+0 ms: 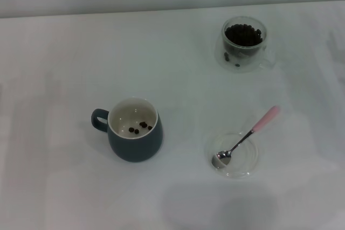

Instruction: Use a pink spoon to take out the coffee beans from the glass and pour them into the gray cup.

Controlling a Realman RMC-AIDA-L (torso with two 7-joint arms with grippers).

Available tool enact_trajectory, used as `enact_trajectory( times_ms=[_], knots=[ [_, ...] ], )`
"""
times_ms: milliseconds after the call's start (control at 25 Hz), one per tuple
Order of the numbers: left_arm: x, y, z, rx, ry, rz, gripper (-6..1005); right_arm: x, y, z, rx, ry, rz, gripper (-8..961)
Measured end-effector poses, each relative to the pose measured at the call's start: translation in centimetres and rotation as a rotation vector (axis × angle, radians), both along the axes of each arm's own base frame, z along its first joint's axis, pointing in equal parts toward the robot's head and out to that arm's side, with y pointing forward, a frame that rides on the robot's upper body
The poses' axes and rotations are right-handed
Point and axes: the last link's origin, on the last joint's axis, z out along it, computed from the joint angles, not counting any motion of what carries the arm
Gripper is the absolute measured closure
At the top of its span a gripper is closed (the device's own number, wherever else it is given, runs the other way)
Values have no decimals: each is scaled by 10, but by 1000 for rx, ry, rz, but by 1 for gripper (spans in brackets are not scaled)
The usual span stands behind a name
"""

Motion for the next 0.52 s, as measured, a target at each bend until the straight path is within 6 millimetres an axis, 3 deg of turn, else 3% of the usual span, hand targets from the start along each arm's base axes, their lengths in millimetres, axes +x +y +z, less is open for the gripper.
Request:
enact_trajectory(
  times_ms=[520],
  knots=[
    [-3,-1,6,90,-77,49,230,2,-3,-1,1,5,-4,226]
  ],
)
